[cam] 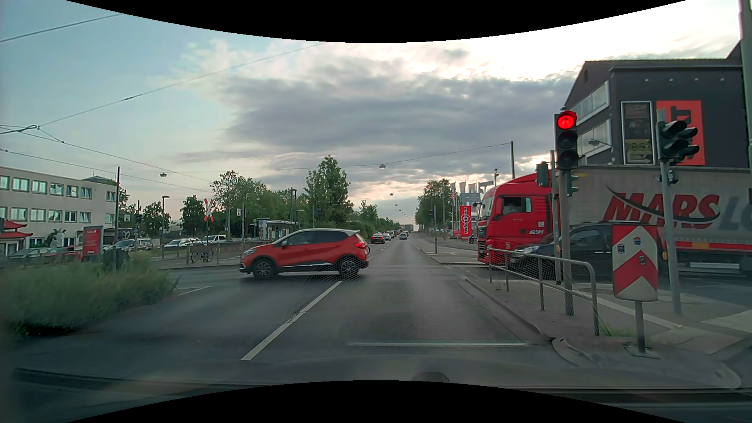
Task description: Follow the waypoints while adhering to traffic rules and regulations
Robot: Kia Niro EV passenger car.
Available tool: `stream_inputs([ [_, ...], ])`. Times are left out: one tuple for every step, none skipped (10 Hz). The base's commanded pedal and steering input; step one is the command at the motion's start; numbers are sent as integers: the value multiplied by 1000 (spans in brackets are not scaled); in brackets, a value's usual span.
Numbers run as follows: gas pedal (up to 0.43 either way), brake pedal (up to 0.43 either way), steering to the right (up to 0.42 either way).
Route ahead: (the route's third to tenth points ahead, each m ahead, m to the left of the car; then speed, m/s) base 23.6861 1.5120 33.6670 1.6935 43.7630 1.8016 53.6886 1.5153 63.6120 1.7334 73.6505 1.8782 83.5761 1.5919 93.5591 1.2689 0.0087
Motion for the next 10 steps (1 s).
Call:
stream_inputs([
  [0, 268, -4],
  [0, 268, -4],
  [0, 268, -4],
  [0, 262, -4],
  [0, 262, -4],
  [0, 268, -4],
  [0, 262, -4],
  [0, 268, -4],
  [0, 268, -4],
  [0, 262, -4],
])
